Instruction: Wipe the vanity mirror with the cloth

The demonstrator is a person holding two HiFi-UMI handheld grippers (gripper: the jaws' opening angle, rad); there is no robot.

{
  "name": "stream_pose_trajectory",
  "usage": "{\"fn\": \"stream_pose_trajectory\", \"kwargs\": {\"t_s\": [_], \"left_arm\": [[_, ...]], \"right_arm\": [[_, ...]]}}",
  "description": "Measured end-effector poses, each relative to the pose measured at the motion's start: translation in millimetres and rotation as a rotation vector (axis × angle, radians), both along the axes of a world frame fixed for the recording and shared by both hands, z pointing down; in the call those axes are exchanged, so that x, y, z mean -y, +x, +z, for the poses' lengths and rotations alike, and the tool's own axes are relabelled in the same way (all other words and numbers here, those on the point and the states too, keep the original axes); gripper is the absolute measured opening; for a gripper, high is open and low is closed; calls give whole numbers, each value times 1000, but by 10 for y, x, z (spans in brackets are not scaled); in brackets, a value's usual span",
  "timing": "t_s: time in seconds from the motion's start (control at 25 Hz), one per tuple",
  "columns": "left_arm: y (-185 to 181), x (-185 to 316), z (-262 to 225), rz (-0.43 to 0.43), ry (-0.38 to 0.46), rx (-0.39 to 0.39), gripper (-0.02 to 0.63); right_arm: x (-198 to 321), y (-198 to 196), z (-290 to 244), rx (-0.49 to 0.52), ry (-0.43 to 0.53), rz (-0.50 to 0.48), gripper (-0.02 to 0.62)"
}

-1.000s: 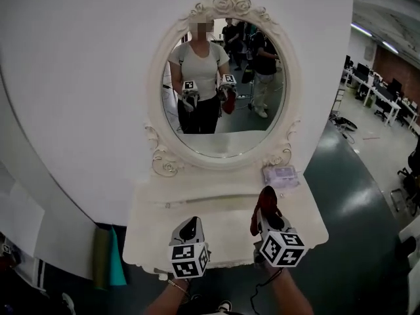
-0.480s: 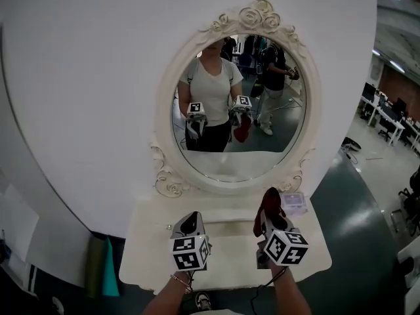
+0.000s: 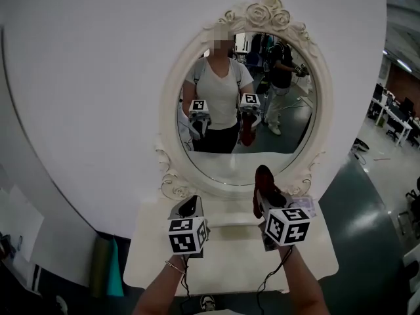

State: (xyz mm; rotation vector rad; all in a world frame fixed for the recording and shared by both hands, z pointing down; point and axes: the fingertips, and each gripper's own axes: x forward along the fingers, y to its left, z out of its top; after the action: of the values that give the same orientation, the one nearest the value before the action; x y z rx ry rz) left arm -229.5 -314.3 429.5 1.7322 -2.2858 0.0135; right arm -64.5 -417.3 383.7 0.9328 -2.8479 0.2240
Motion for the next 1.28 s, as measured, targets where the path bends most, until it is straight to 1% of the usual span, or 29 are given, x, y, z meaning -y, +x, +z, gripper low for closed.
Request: {"fn": "stream_pose_trajectory", "kwargs": {"t_s": [0.2, 0.36, 0.52, 0.64, 0.72, 0.8, 0.92, 1.0, 1.08, 1.16, 1.28], "left_arm": [[-227, 98, -484, -9, 24, 38, 11], [-419, 150, -886, -32, 50, 73, 11], [-583, 190, -1177, -45, 52, 114, 11], [-733, 190, -1504, -54, 63, 184, 11], [-810, 209, -1760, -50, 75, 213, 11], [-856, 246, -2010, -36, 93, 206, 11], [-916, 311, -2362, -19, 121, 166, 11], [-972, 342, -2582, -34, 130, 184, 11], [-1016, 365, -2766, -59, 130, 236, 11], [-1030, 394, -2901, -69, 129, 274, 11], [-1032, 436, -3062, -72, 136, 306, 11]], "right_arm": [[75, -296, -552, -75, 162, -68, 60], [50, -571, -980, -111, 244, -150, 60], [47, -783, -1369, -185, 363, -175, 60], [65, -916, -1698, -236, 467, -165, 60], [87, -1018, -1908, -281, 531, -157, 60], [99, -1151, -2084, -336, 580, -161, 60], [131, -1365, -2315, -435, 660, -154, 60], [167, -1486, -2471, -485, 722, -128, 60], [196, -1570, -2618, -516, 781, -91, 60], [220, -1617, -2762, -536, 840, -47, 60], [260, -1671, -2951, -554, 907, 10, 60]]}}
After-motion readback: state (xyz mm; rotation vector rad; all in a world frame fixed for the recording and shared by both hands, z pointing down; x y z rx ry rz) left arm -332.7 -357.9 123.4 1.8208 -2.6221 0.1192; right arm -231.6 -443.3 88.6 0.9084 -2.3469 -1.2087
